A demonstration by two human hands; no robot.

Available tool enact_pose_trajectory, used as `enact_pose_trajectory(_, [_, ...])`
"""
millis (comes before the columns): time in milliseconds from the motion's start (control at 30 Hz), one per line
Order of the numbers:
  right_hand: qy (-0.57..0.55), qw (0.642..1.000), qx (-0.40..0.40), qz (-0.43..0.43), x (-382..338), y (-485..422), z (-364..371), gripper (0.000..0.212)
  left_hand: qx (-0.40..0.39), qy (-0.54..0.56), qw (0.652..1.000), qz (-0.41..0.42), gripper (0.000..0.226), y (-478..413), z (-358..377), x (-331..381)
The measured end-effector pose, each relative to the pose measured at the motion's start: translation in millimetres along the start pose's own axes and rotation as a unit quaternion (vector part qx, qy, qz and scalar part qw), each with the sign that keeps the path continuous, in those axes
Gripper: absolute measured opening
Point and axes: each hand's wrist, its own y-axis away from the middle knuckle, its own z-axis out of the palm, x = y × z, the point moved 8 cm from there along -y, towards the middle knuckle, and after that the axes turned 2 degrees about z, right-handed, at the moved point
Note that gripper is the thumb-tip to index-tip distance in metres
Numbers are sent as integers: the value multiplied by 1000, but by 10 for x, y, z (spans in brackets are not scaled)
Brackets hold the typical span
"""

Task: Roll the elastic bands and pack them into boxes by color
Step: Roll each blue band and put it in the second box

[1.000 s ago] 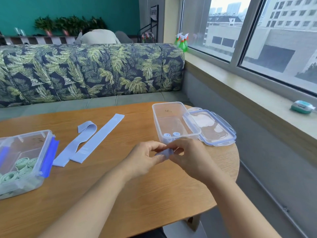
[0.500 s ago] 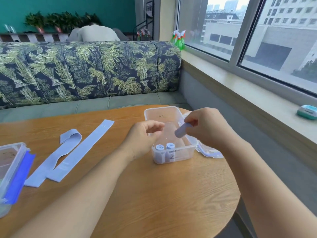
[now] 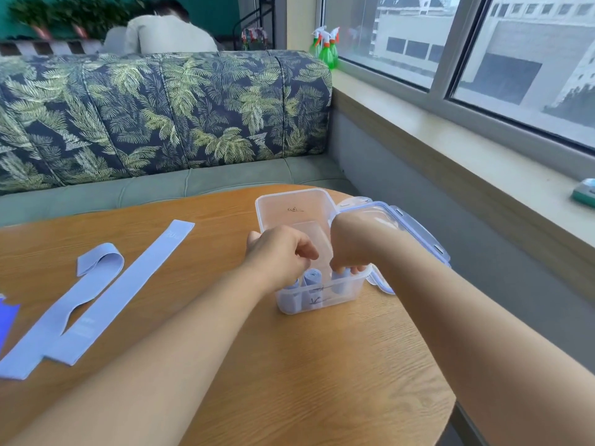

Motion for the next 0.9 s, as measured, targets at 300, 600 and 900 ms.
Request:
enact_pose_trajectory(300, [15, 999, -23, -35, -151, -111, 158, 34, -37, -32, 999, -7, 29, -52, 200, -99])
enact_pose_trajectory(600, [30, 998, -6, -52, -216, -75, 148, 34, -61, -37, 997, -19, 27, -60, 223, -139])
enact_pose_trajectory(900, [34, 998, -17, -44, -191, -115, 169, 34, -76, -46, 996, -11, 18, -41, 208, -68])
